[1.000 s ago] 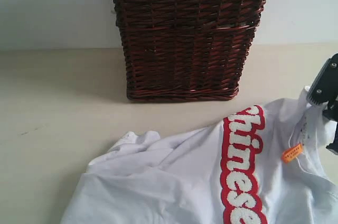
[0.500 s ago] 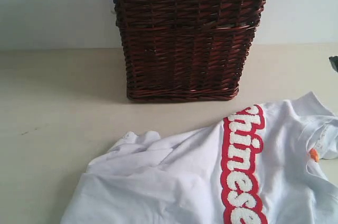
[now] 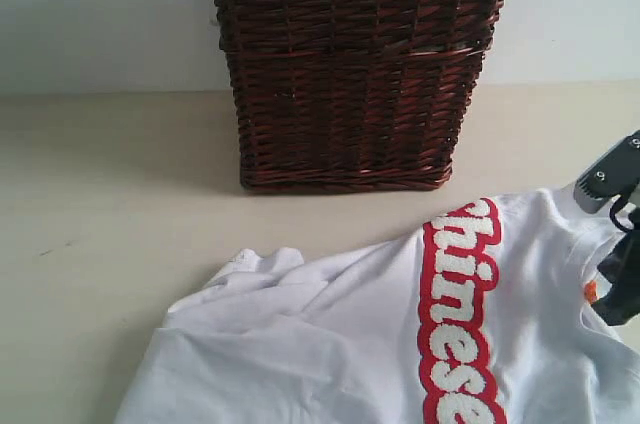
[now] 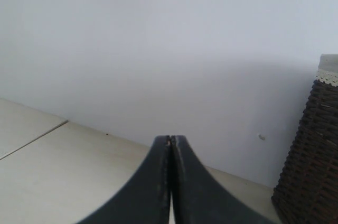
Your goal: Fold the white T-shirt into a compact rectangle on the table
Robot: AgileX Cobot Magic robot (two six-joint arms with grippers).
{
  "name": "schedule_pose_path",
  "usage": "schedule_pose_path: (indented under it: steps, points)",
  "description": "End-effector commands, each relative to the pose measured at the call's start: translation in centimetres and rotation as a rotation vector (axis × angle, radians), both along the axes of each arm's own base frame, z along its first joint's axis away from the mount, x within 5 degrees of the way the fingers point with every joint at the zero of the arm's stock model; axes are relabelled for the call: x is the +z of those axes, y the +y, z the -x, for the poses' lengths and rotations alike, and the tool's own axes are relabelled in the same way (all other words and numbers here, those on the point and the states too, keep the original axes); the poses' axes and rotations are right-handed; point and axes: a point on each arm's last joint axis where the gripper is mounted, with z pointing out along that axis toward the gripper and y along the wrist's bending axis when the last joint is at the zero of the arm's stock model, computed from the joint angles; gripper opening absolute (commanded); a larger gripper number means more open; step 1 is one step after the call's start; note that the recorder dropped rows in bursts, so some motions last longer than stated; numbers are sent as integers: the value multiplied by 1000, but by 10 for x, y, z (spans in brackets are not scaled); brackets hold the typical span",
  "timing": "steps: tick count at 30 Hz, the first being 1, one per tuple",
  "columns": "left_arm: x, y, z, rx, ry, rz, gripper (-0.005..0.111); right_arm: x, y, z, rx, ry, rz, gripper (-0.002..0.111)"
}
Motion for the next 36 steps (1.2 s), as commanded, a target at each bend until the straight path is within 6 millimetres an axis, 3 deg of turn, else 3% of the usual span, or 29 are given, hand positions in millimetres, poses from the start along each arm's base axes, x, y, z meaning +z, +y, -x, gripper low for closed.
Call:
schedule_pose_path:
  steps: [1, 5, 7, 9, 11, 14, 19, 21, 24, 28, 33, 36]
  points:
    - [-1, 0, 0, 1, -1, -4, 0, -3, 25, -1, 159, -1, -98, 0]
    - [-1, 0, 0, 1, -1, -4, 0, -18, 54, 4, 367, 70, -154, 0]
    - [-1, 0, 0, 1, -1, -4, 0, -28, 57, -2, 316, 61, -128, 0]
    - [-1, 0, 0, 1, -1, -4, 0, -36, 50, -15, 111, -10, -81, 0]
    - [-1, 0, 0, 1, -1, -4, 0, -44, 48, -17, 148, -5, -26, 0]
    - [-1, 0, 0, 1, -1, -4, 0, -63, 60, 0, 345, 185, -109, 0]
    - [-1, 0, 0, 1, -1, -4, 0, -55, 76, 46, 717, 575, -331, 0]
    - [-1, 0, 0, 1, -1, -4, 0, -51, 81, 56, 789, 657, -366, 0]
    - [-1, 0, 0, 1, -1, -4, 0, -52, 86, 43, 687, 518, -337, 0]
    - [-1, 0, 0, 1, -1, -4, 0, -36, 83, 15, 486, 198, -245, 2]
    - [-1, 0, 0, 1, -1, -4, 0, 22, 67, -4, 239, -216, -143, 24]
    - [-1, 0, 0, 1, -1, -4, 0, 36, 56, 2, 148, -314, -85, 34]
